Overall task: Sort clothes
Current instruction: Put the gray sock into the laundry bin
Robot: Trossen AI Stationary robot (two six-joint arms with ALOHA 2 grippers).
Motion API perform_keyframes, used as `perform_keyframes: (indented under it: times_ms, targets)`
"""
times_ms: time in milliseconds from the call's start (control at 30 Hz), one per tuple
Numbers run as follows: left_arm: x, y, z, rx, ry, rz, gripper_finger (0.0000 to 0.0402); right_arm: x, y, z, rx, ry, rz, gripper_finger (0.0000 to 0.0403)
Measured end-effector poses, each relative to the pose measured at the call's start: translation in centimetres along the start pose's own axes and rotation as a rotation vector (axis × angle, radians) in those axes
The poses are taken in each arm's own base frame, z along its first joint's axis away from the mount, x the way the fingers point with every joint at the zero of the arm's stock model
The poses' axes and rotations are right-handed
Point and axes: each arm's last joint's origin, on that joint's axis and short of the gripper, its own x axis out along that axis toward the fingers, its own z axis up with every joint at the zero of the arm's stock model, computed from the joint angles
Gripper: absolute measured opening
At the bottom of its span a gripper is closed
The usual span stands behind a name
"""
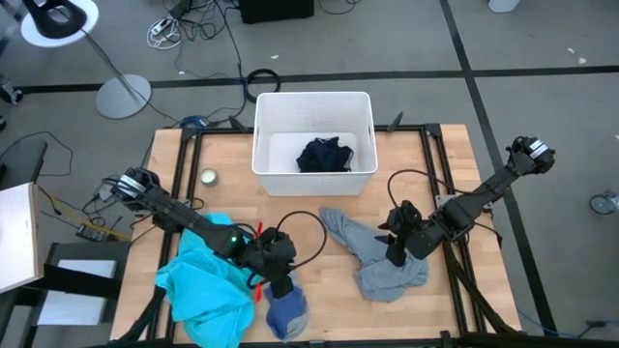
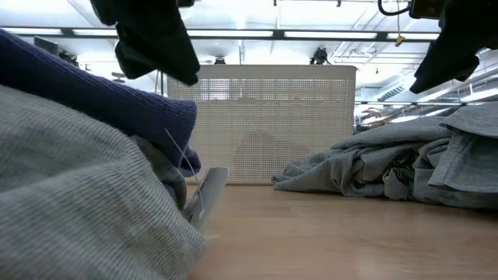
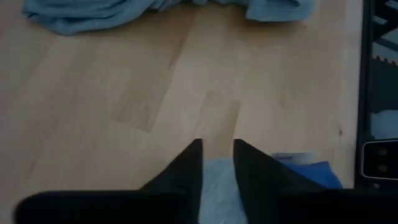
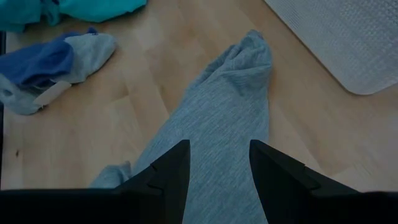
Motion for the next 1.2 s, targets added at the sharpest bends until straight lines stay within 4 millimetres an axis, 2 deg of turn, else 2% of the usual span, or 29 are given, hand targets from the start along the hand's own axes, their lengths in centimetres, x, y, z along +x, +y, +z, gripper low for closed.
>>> perform_keyframes:
  times_ms: [100,267,433,667,767,833,933,1067,1200]
  targets:
    - [0.2,0.0,-0.1,-0.005,0.01,0.0,0.0127,0.0,0.0,0.0,-0.003,0.0,-0.001,0.0166]
    - [1.8,0.0,-1.2,-0.023,0.06,0.045,0.0132,0.0,0.0,0.0,-0.02,-0.003,-0.003,0.0166]
    - [4.6,0.5,-3.0,-0.006,0.154,0.139,0.0117,0.0,0.0,0.1,-0.031,-0.018,-0.013,0.0166]
    - [7.3,0.8,-4.5,0.005,0.226,0.158,0.0097,0.0,0.0,0.1,-0.034,-0.019,-0.012,0.0166]
    - [7.4,0.8,-4.4,0.0,0.242,0.144,0.0046,0.0,0.0,0.1,-0.038,-0.02,-0.013,0.0166]
    - [7.1,0.9,-4.1,-0.003,0.237,0.136,0.0014,0.0,0.0,0.1,-0.037,-0.023,-0.013,0.0166]
    - [5.9,1.0,-3.0,-0.003,0.199,0.136,0.0004,0.0,0.0,0.1,-0.038,-0.022,-0.014,0.0166]
    - [2.6,0.5,0.0,0.017,0.117,0.154,0.0002,0.0,0.0,0.1,-0.038,-0.022,-0.015,0.0166]
    - [-1.4,-0.4,3.1,0.078,0.024,0.187,0.0001,0.0,0.0,0.1,-0.038,-0.022,-0.015,0.0166]
